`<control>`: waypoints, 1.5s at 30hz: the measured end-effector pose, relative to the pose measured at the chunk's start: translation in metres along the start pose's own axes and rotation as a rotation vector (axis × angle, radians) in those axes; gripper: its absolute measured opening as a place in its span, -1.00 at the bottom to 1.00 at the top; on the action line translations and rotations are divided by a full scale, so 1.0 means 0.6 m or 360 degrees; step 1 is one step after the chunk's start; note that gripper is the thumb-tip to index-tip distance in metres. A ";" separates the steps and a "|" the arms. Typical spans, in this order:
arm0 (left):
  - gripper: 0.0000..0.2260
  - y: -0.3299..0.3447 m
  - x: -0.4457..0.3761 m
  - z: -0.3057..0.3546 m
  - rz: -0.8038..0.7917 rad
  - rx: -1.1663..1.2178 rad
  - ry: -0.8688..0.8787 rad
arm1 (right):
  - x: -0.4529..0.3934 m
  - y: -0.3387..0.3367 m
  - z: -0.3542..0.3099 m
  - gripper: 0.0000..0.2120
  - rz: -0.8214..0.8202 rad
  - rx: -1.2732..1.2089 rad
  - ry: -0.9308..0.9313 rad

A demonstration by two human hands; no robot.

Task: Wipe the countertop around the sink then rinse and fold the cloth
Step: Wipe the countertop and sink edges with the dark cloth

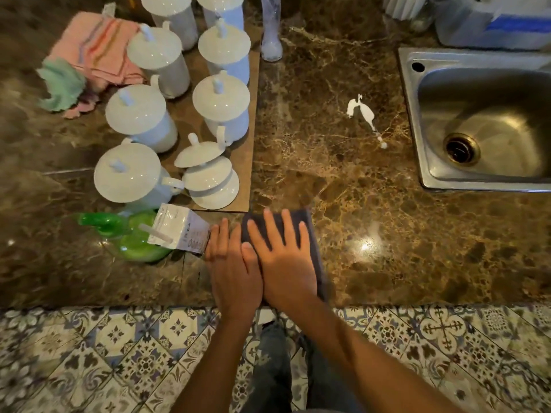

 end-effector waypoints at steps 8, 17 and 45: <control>-0.49 0.004 0.003 0.003 -0.0087 -0.0391 0.0240 | -0.080 -0.017 0.066 -0.43 -0.0090 -0.0042 -0.0217; -0.48 0.018 0.002 0.010 -0.0201 -0.0730 0.0220 | -0.307 -0.061 0.206 -0.41 0.0049 0.0080 0.0103; -0.47 0.109 -0.131 0.147 -0.0052 -0.0107 0.0092 | -0.335 -0.059 0.185 -0.41 -0.0059 0.0093 -0.0273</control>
Point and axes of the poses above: each hand's wrist, its own x-axis away from the middle knuckle, its own y-axis out of the palm, z = x × y, the point moved 4 cm from there along -x, towards the middle knuckle, and after that the axes turned 4 degrees about z, right-handed, at the moved point
